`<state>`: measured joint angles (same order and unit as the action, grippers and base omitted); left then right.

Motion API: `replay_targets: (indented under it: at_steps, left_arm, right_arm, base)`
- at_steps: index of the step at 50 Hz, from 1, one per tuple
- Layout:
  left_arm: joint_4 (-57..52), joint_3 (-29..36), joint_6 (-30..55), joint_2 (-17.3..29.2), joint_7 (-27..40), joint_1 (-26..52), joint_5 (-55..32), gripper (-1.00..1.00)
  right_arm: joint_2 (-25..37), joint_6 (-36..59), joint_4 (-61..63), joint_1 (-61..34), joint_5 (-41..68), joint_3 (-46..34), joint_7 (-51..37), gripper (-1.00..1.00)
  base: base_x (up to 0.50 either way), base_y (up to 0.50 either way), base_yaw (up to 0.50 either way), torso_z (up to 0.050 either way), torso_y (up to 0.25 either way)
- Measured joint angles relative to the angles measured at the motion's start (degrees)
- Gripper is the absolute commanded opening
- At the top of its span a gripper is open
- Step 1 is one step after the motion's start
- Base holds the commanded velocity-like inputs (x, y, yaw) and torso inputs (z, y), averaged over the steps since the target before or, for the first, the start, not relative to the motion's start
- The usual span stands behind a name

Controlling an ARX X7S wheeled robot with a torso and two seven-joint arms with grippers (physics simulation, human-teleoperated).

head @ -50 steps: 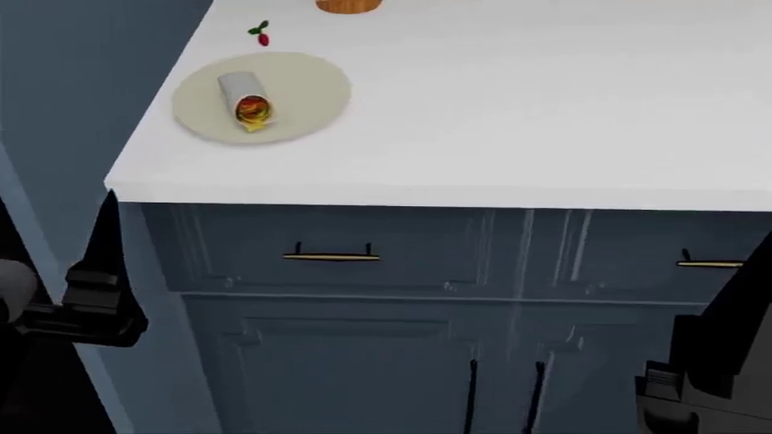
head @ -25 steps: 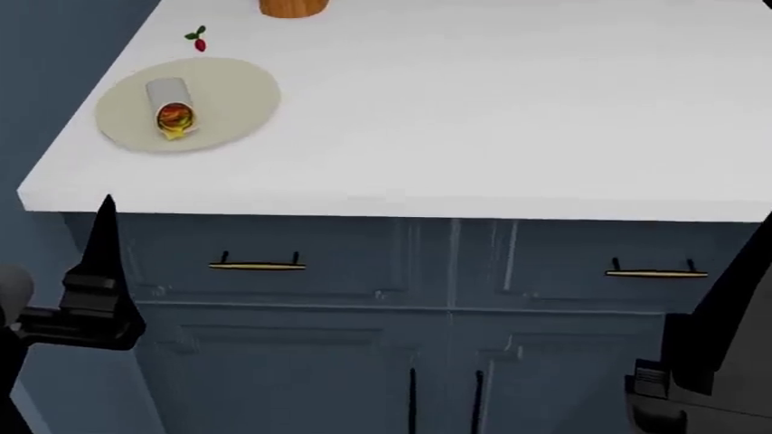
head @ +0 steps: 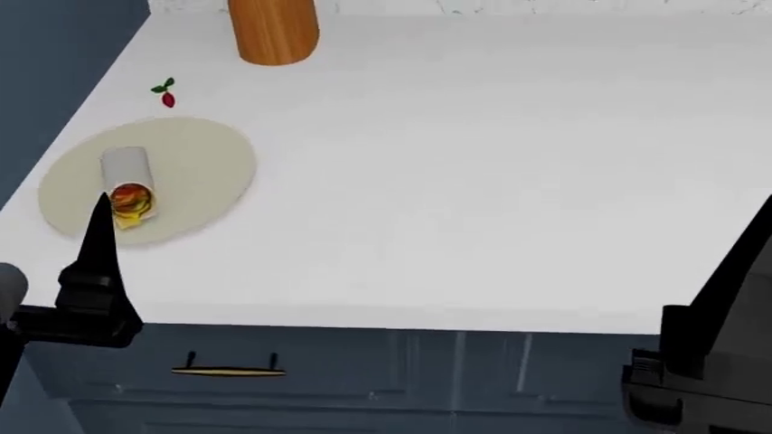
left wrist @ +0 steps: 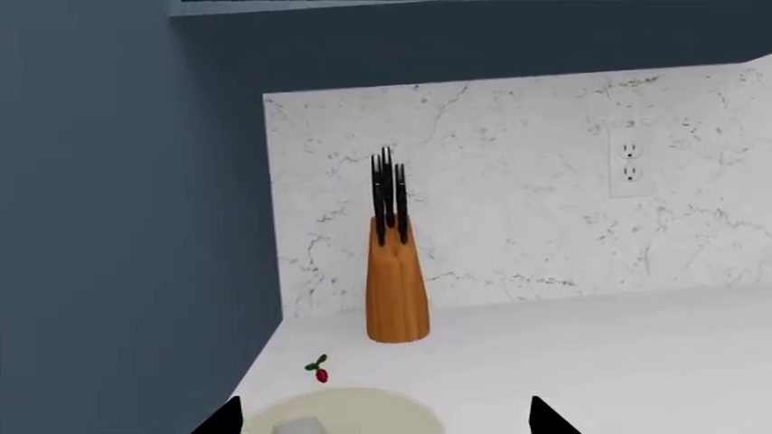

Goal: Pick the burrito from the counter and place it in the microwave.

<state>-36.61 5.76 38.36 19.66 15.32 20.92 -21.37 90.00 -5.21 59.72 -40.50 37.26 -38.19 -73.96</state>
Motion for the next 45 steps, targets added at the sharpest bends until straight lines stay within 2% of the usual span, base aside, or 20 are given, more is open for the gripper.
replay_targets:
  at_steps: [34,40,45]
  left_arm:
    - [-0.7,-0.4,-0.3,0.7,0.8,-0.4,-0.9,1.00]
    - [-0.9,-0.5,0.3,0.9,1.2,-0.3,-1.1,1.00]
    - [-3.1,-2.2,5.6,0.8,3.1,-0.4,-3.3,1.00]
  right_arm:
    - [0.0,-0.1,0.0,-0.5,0.0,-0.1,0.4,1.00]
    - [0.0,-0.2,-0.1,-0.4,0.0,-0.1,0.4,1.00]
    - [0.0,-0.3,0.0,-0.7,0.1,-0.1,0.6,1.00]
  base:
    - [0.50,0.00,0.00,0.000,0.001]
    - [0.00,0.00,0.00,0.000,0.002]
    - [0.00,0.00,0.00,0.000,0.000]
